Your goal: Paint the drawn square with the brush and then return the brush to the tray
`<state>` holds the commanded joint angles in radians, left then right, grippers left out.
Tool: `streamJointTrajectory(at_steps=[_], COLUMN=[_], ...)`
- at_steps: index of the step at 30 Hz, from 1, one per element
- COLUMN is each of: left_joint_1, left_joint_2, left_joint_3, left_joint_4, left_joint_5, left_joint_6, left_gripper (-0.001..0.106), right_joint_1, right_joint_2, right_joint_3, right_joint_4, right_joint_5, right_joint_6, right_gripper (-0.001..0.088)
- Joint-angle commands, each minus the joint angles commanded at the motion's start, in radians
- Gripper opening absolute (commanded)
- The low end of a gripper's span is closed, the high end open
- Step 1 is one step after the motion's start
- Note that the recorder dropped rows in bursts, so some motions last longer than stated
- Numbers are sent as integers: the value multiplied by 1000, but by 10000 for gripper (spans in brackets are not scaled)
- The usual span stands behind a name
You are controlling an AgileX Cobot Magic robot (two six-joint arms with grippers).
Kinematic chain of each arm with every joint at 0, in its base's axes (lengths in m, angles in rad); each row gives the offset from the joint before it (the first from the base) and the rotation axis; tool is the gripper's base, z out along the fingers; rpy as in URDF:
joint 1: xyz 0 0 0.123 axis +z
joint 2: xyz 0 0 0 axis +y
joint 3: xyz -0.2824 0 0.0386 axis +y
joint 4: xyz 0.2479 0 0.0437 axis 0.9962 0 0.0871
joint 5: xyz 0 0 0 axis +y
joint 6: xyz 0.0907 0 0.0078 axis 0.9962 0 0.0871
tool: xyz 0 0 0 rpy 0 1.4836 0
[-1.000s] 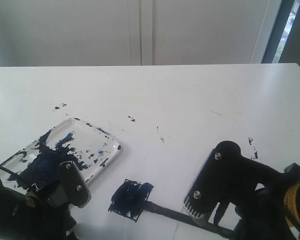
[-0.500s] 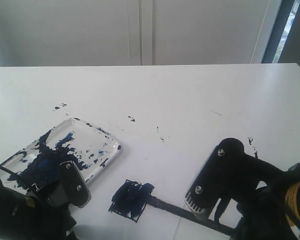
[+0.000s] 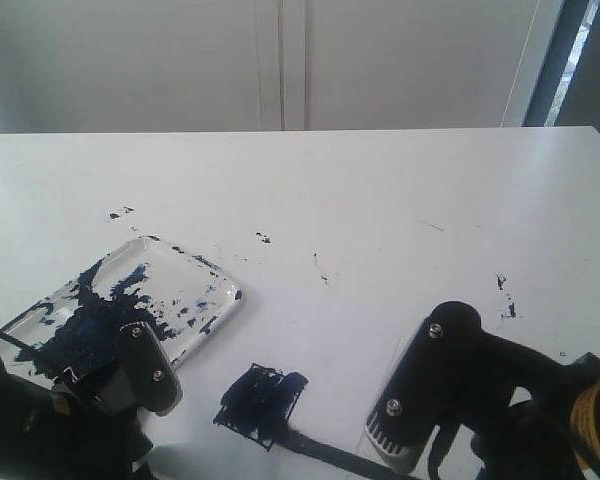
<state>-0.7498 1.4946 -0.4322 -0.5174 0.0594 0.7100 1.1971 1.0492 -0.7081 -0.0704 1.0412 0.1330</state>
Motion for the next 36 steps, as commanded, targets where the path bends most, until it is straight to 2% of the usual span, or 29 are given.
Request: streamJointTrajectory(at_steps=[3,8,12,18,22,36], left_joint_1=[0,0,0,0,0,0], left_joint_2=[0,0,0,0,0,0], left_joint_3=[0,0,0,0,0,0], left_joint_4=[0,0,0,0,0,0], left_joint_5=[0,0,2,2,2,4], left_joint_6=[0,0,0,0,0,0], left_gripper=[579,579,579,579,579,579], right_joint_1=[0,0,0,0,0,0], right_joint_2=[0,0,0,0,0,0], right_joint_3=[0,0,0,0,0,0], right_joint_4=[-36,-195,-226,-196,-31,-27], right_joint_5=[0,19,27,-33,-33,-46], right_joint_6=[6,102,102,95,-6,2], right_gripper=[0,0,0,0,0,0])
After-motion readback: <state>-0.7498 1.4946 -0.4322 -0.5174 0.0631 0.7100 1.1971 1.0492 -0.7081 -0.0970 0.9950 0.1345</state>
